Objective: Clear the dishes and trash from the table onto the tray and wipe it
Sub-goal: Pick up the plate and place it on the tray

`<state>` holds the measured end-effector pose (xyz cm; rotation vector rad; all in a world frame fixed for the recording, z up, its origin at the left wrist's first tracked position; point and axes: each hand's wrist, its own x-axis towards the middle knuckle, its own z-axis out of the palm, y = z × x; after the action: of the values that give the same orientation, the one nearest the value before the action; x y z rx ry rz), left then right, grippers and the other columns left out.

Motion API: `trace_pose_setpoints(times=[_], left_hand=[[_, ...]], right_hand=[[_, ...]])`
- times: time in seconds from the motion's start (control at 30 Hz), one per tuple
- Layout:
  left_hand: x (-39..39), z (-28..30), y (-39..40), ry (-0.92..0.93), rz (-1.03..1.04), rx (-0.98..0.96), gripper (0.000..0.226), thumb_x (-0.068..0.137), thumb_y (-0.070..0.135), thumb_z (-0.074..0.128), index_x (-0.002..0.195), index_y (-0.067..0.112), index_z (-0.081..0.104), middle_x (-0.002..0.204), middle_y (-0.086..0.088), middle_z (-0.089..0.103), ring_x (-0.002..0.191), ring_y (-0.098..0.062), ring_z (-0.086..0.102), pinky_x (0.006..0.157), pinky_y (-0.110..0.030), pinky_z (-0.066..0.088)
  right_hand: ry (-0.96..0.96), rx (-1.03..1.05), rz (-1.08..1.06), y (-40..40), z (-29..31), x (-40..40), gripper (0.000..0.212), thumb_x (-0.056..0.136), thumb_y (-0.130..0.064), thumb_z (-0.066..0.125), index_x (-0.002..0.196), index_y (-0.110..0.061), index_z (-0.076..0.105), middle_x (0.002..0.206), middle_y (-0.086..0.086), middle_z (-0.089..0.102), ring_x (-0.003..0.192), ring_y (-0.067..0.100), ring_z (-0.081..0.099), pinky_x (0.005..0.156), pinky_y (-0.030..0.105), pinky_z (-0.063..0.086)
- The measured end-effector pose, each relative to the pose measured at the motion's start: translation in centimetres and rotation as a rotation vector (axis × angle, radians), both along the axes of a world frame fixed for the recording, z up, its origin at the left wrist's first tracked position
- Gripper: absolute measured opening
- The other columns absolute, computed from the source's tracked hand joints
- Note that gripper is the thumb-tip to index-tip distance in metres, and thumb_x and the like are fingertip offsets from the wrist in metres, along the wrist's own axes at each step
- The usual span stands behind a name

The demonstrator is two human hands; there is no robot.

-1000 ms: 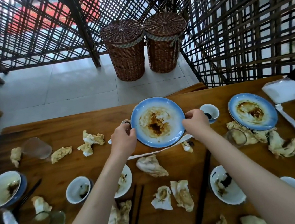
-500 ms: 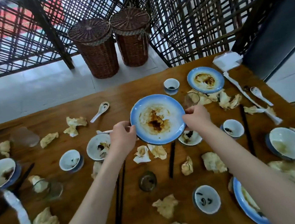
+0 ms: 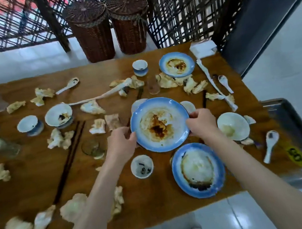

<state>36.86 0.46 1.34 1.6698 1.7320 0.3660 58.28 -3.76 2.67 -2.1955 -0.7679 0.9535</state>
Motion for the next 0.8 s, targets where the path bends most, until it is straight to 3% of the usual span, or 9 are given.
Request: trace_pose_setpoints(times=[0.1, 0.27, 0.37, 0.47, 0.57, 0.67, 0.8], left_hand=[[2.3, -0.6, -3.4, -0.033, 0.039, -0.011, 0.026, 0.093, 0.024, 0.052, 0.068, 0.017, 0.053, 0.054, 0.006, 0.049, 0.041, -0.005, 0.042, 0.037, -0.017, 0.027], [5.3, -1.3, -7.8, 0.017, 0.034, -0.039, 0.019, 0.094, 0.026, 0.05, 0.081, 0.016, 0.06, 0.071, -0.001, 0.062, 0.066, -0.021, 0.06, 0.054, -0.03, 0.043], [6.6, -2.3, -10.1, 0.004, 0.028, -0.078, 0.016, 0.094, 0.023, 0.049, 0.089, 0.015, 0.062, 0.074, 0.001, 0.062, 0.07, -0.019, 0.061, 0.052, -0.027, 0.04], [7.6, -3.4, -11.8, -0.001, 0.066, -0.117, 0.014, 0.094, 0.019, 0.051, 0.089, 0.015, 0.063, 0.079, 0.0, 0.064, 0.072, -0.013, 0.059, 0.054, -0.022, 0.044], [8.1, -4.6, -13.0, 0.016, 0.102, -0.133, 0.012, 0.093, 0.017, 0.052, 0.087, 0.014, 0.062, 0.083, 0.0, 0.065, 0.068, -0.006, 0.055, 0.053, -0.018, 0.043], [8.4, -5.2, -13.9, 0.03, 0.118, -0.133, 0.012, 0.091, 0.015, 0.053, 0.085, 0.015, 0.063, 0.076, 0.005, 0.062, 0.062, -0.003, 0.053, 0.043, -0.012, 0.032], [9.0, -5.8, -15.0, 0.053, 0.12, -0.109, 0.013, 0.09, 0.012, 0.054, 0.085, 0.011, 0.065, 0.076, 0.001, 0.063, 0.06, -0.006, 0.052, 0.042, -0.011, 0.034]], right_hand=[[-0.042, 0.007, 0.067, -2.9, -0.4, 2.2, 0.02, 0.075, -0.013, 0.062, 0.093, -0.005, 0.065, 0.092, 0.014, 0.067, 0.085, 0.031, 0.064, 0.075, 0.049, 0.055], [-0.05, -0.033, 0.113, -6.6, -1.8, 5.0, 0.026, 0.077, -0.011, 0.06, 0.1, 0.001, 0.062, 0.092, 0.019, 0.066, 0.082, 0.035, 0.064, 0.071, 0.052, 0.055], [-0.027, -0.072, 0.125, -8.8, -3.3, 6.1, 0.022, 0.078, -0.006, 0.058, 0.098, 0.005, 0.061, 0.093, 0.019, 0.065, 0.086, 0.036, 0.063, 0.072, 0.053, 0.055], [-0.02, -0.108, 0.104, -10.8, -4.5, 6.4, 0.014, 0.079, -0.001, 0.057, 0.089, -0.01, 0.058, 0.083, 0.003, 0.059, 0.08, 0.021, 0.06, 0.064, 0.036, 0.057], [-0.02, -0.112, 0.092, -12.2, -5.6, 6.2, 0.018, 0.079, 0.0, 0.057, 0.081, -0.018, 0.055, 0.081, -0.001, 0.057, 0.07, 0.012, 0.054, 0.046, 0.017, 0.039], [-0.028, -0.121, 0.054, -13.1, -6.3, 6.2, 0.017, 0.08, 0.002, 0.058, 0.08, -0.014, 0.052, 0.079, -0.002, 0.053, 0.068, 0.011, 0.05, 0.048, 0.017, 0.037], [-0.058, -0.129, 0.056, -14.0, -7.0, 6.1, 0.015, 0.082, 0.0, 0.061, 0.094, -0.008, 0.059, 0.087, 0.001, 0.055, 0.079, 0.013, 0.052, 0.048, 0.015, 0.038]])
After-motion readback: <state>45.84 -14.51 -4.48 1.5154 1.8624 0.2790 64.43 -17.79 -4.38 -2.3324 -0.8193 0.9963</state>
